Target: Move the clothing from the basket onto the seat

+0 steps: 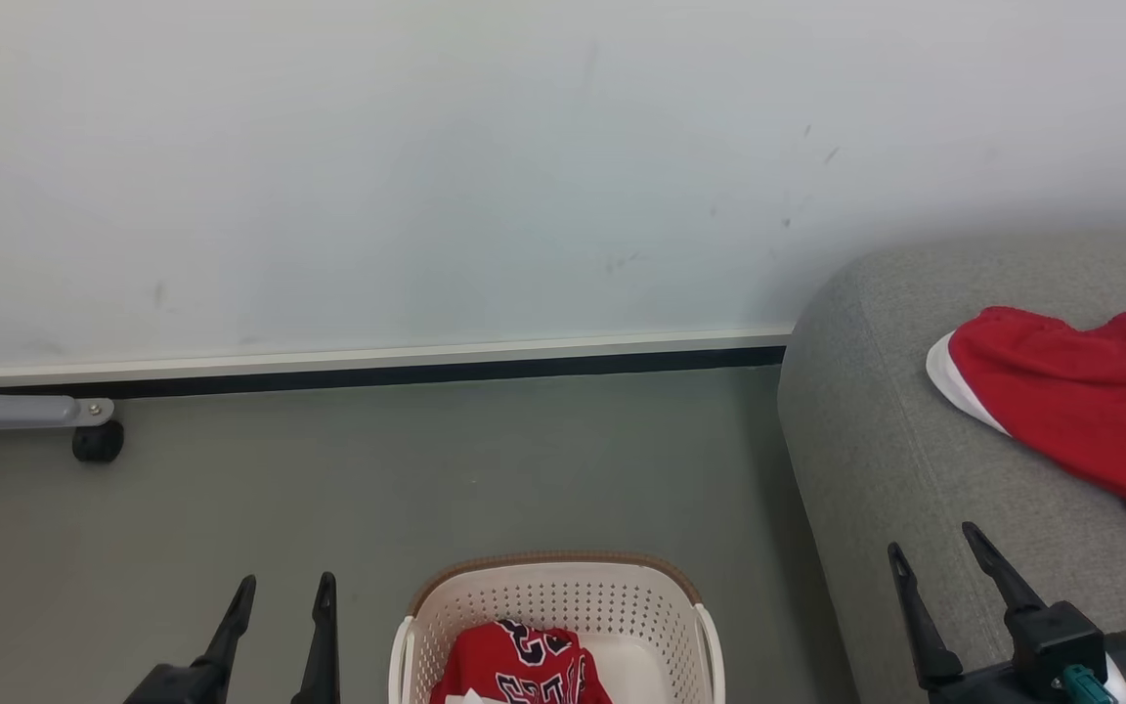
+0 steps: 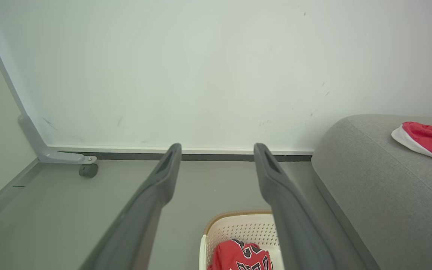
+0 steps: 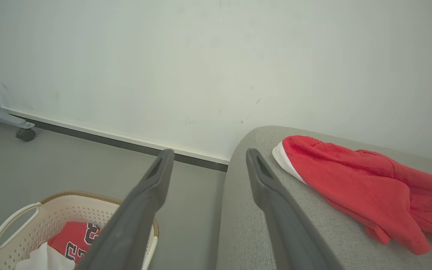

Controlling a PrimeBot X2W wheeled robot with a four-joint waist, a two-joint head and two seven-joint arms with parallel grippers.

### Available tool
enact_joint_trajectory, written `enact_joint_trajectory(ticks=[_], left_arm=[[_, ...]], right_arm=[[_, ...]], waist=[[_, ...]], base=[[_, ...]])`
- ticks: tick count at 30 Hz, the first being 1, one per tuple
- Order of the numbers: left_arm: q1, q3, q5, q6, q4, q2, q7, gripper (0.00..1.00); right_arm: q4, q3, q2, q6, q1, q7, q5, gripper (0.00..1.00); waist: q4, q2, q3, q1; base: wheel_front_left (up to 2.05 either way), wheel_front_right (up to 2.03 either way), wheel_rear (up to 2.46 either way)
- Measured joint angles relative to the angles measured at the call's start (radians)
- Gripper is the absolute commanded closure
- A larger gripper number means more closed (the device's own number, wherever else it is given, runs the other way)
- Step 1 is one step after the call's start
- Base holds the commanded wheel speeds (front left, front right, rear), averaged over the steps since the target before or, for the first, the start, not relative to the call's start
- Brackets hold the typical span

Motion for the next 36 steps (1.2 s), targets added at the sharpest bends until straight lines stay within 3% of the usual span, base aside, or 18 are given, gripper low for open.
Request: enact_joint_trajectory(ticks=[3, 7, 16, 26, 36], left_arm=[[0.0, 0.001, 0.005, 0.0, 0.0, 0.0, 0.0, 0.0], [0.0, 0.002, 0.007, 0.0, 0.0, 0.003, 0.0, 0.0], [-0.005, -0.013, 0.015, 0.0, 0.003, 0.003, 0.003, 0.0], [-0.015, -0.022, 0.016, 0.0, 0.009, 0.003, 0.007, 0.0], [-0.02, -0.029, 0.025, 0.0, -0.011, 0.01, 0.028, 0.0]], right_arm=[[0.018, 0.004, 0.005, 0.006, -0.007, 0.008, 0.005, 0.0], [0.061, 0.024, 0.016, 0.04, -0.043, 0.018, 0.015, 0.0], [0.17, 0.02, 0.025, 0.066, -0.09, 0.025, 0.039, 0.0], [0.256, 0.015, 0.051, 0.076, -0.117, 0.014, 0.058, 0.0], [0.219, 0.006, 0.057, 0.075, -0.136, -0.007, 0.058, 0.0]], waist=[[-0.005, 0.0, 0.001, 0.0], [-0.02, 0.0, 0.003, 0.0], [-0.029, 0.0001, 0.011, 0.0001], [-0.032, 0.0, 0.013, 0.0], [-0.036, 0.0, 0.054, 0.0]], base=[[0.0, 0.0, 0.0], [0.0, 0.0, 0.0], [0.0, 0.0, 0.0], [0.0, 0.0, 0.0], [0.0, 0.0, 0.0]])
